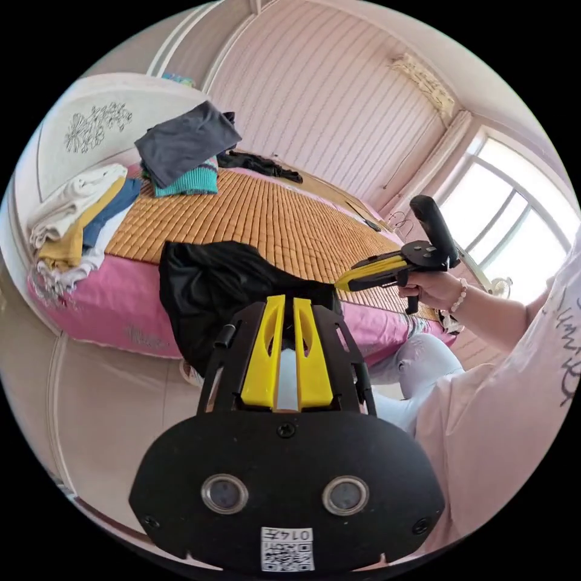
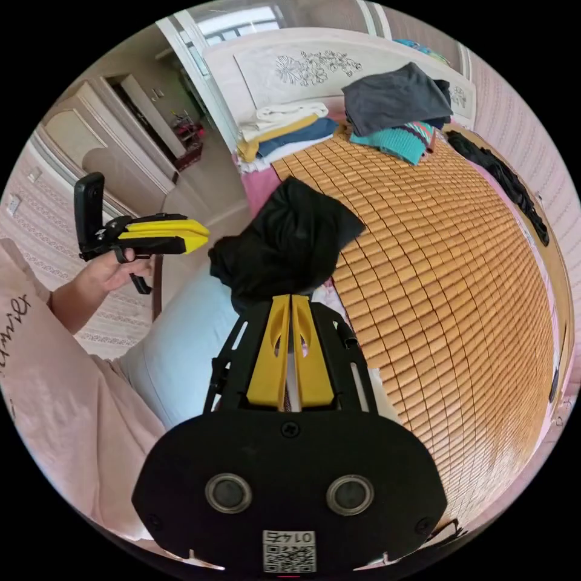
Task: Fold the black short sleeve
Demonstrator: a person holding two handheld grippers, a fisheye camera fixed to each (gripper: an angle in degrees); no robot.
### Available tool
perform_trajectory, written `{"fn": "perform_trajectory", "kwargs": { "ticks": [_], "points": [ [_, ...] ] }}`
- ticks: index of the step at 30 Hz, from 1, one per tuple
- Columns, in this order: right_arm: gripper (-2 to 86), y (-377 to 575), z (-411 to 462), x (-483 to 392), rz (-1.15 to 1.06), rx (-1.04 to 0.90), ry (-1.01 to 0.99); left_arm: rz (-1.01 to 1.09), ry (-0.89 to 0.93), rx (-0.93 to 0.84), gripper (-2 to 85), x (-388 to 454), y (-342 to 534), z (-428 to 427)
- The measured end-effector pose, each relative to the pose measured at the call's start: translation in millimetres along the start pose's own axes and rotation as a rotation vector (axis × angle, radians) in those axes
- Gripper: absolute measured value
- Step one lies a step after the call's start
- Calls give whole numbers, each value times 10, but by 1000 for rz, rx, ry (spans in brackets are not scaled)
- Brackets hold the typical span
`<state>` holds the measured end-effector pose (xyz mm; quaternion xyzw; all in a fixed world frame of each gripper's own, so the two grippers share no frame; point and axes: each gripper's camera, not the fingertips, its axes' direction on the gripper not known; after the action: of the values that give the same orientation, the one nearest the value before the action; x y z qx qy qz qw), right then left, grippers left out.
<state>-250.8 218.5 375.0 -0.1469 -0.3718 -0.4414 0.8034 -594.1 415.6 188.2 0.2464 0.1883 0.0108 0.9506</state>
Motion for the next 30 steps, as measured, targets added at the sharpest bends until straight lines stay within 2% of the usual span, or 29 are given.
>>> {"fn": "perform_trajectory", "kwargs": {
  "ticks": [1,3,6,9,11,13,16,18,20,22,30],
  "points": [
    [-9,96,-68,0,22,28,-10,-12,-12,3,32,-5,40,-42],
    [-7,165,-178,13,55,73,-80,-46,-147,-13,34,-61,151,-182],
    [1,152,-296,-83,7,139,-161,-81,-292,-81,46,-211,232,-213],
    [29,52,-308,-322,-95,157,-132,-178,-219,-43,72,-390,302,-210],
    [78,-25,-261,-429,-106,139,-132,-218,-188,-40,93,-444,305,-140],
    [114,-132,-137,-500,-86,56,-195,-224,-222,-82,114,-455,271,1],
    [109,-173,44,-503,-72,-48,-198,-240,-242,-91,119,-476,216,197],
    [76,-135,11,-437,-60,-79,-171,-244,-163,-42,73,-499,165,185],
    [28,-46,-194,-309,-38,-28,-187,-260,-145,-81,29,-511,118,193],
    [17,128,-549,-45,28,55,-199,-255,-128,-111,3,-502,78,169],
    [6,984,-1384,867,283,211,-184,-135,-125,103,-10,-105,-133,-590]
  ]
}}
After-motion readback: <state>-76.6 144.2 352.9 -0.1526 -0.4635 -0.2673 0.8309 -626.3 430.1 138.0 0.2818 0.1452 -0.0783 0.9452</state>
